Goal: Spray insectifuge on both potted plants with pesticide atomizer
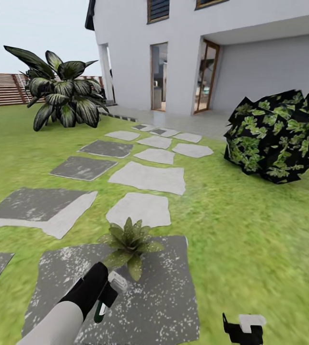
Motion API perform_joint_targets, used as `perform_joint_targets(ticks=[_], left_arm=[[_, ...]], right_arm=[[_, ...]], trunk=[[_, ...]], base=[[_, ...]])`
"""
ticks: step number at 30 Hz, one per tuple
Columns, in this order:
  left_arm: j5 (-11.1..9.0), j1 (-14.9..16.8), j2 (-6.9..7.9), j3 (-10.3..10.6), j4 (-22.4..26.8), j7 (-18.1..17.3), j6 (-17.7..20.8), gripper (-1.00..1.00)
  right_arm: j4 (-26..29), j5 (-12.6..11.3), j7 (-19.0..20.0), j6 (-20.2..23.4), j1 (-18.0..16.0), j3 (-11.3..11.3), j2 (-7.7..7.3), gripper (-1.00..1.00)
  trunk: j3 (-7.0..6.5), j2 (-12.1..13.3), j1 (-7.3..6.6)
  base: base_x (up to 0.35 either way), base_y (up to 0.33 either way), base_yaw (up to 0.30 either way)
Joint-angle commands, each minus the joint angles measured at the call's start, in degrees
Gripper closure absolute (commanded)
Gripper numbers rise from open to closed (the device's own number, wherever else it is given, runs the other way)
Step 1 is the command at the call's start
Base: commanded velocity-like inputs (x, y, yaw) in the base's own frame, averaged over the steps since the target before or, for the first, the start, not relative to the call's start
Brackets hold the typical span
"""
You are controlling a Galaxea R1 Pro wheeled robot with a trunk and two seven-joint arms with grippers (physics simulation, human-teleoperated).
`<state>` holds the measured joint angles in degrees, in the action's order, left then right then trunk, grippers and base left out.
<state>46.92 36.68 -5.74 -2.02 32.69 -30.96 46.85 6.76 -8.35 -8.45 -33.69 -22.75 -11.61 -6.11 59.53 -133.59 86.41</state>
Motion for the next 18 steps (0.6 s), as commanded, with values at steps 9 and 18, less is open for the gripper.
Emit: perform_joint_targets(ticks=[9,18], left_arm=[[0.07,0.06,-0.31,-0.58,0.04,3.29,0.13,1.00],[-0.16,0.06,-0.32,-0.54,-0.08,4.15,0.09,1.00]], right_arm=[[0.01,-0.53,-0.16,-0.15,-0.01,-0.52,-0.04,-1.00],[0.01,-0.53,-0.16,-0.14,-0.01,-0.52,-0.04,-1.00]], trunk=[[0.05,-0.02,-0.01],[0.05,-0.02,-0.01]], base=[[0.000,0.000,0.177],[0.046,-0.074,0.003]])
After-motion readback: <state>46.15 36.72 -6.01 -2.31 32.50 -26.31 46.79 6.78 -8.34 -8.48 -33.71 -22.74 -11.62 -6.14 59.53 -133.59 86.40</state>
